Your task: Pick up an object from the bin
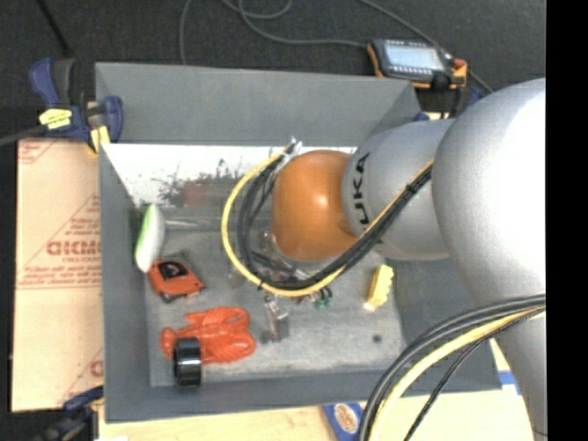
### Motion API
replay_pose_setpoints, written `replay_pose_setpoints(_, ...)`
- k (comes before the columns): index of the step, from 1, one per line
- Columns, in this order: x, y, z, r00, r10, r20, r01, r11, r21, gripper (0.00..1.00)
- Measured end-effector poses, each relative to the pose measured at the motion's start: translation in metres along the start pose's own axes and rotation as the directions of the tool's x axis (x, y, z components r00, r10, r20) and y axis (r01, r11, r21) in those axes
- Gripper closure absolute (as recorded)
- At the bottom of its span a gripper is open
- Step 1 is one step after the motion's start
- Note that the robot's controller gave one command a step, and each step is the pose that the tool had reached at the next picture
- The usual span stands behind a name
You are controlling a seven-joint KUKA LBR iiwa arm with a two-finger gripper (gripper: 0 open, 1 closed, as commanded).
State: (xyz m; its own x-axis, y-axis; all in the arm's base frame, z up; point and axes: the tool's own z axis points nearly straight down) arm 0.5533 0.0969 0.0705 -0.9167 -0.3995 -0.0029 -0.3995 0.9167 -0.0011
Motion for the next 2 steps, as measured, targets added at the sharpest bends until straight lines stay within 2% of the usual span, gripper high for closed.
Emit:
replay_pose_setpoints(1,0.011,0.016,0.000,0.981,0.193,0.000,-0.193,0.981,0.000,0.00)
replay_pose_setpoints(2,0.019,0.041,0.000,0.937,0.349,-0.003,-0.349,0.937,0.000,0.00)
